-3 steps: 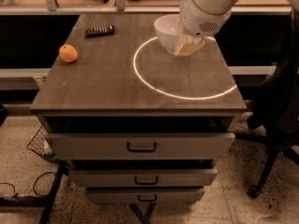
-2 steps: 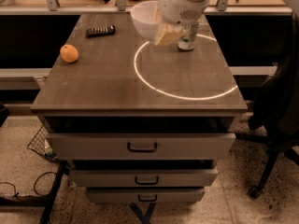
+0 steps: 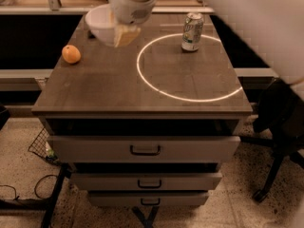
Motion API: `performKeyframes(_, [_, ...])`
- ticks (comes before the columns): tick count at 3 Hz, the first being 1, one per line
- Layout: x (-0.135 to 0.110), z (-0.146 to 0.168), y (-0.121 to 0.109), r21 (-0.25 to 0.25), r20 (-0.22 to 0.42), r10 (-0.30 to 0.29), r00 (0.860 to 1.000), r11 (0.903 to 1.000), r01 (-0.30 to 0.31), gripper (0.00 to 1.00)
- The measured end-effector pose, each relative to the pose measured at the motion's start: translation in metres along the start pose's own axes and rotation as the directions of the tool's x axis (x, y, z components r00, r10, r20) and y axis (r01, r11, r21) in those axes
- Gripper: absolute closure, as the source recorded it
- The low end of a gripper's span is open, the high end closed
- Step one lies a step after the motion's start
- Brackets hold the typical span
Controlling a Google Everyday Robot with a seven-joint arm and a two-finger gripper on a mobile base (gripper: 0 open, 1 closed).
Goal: Move white bowl near orange
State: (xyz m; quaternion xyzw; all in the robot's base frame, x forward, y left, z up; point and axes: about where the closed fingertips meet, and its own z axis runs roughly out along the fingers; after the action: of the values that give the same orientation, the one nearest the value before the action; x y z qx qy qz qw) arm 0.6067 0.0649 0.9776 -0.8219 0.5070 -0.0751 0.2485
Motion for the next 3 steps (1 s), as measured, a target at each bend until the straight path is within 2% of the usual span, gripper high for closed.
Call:
performKeyframes(2, [-0.027, 0.081, -0.013, -0.092, 0.029, -0.052, 0.998, 0.9943, 0.054, 1.00])
performKeyframes(3, [-0.039, 0.101, -0.019, -0.100, 0.062, -0.067, 0.996, 0.9923, 0.073, 1.00])
